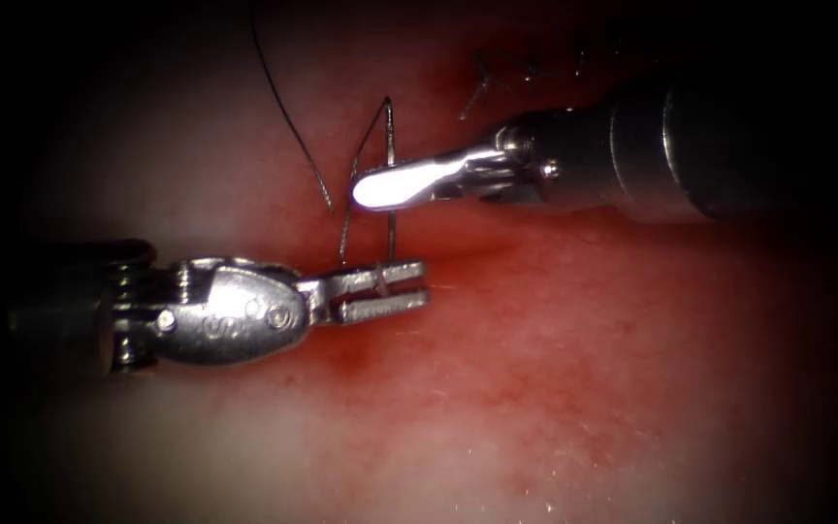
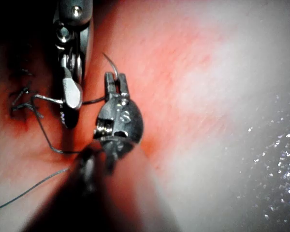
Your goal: Wound Closure
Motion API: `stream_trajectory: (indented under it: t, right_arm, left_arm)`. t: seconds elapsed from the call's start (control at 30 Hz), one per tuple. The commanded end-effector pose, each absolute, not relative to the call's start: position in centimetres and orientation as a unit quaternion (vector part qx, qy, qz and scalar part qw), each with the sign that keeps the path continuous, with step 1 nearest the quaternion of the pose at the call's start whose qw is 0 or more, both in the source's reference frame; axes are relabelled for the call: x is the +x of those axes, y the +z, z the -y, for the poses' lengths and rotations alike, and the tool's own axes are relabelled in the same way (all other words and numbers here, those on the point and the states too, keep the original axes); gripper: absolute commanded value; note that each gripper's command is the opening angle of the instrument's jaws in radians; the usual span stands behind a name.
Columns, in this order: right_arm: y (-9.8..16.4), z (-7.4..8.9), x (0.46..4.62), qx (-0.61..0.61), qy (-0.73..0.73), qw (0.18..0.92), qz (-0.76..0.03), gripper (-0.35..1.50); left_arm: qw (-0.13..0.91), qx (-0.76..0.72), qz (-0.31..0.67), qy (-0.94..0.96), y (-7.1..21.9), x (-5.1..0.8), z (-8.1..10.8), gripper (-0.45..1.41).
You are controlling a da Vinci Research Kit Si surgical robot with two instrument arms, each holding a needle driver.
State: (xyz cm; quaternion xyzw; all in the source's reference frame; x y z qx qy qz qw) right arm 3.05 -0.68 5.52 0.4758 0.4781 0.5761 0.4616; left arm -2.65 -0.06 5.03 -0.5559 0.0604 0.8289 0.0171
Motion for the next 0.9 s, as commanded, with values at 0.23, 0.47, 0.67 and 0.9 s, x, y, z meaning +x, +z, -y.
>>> stream_trajectory:
  t: [0.23, 0.47, 0.67, 0.9]
  right_arm:
    - [5.55, 0.68, 3.14, 0.448, 0.579, 0.475, -0.488, -0.35]
    - [5.57, 0.66, 3.15, 0.416, 0.608, 0.478, -0.479, -0.35]
    - [5.61, 0.58, 3.11, 0.362, 0.591, 0.51, -0.509, -0.35]
    - [5.56, 0.52, 3.07, 0.254, 0.507, 0.6, -0.564, -0.35]
  left_arm:
    - [0.016, -0.554, -0.058, 0.83, 5.06, -2.72, 0.08, -0.45]
    - [0.036, -0.553, -0.044, 0.831, 4.98, -2.78, 0.1, 0.41]
    - [0.14, -0.543, 0.05, 0.827, 4.84, -2.63, 0.14, 1.11]
    - [0.136, -0.528, 0.195, 0.816, 4.85, -2.25, 0.18, -0.45]
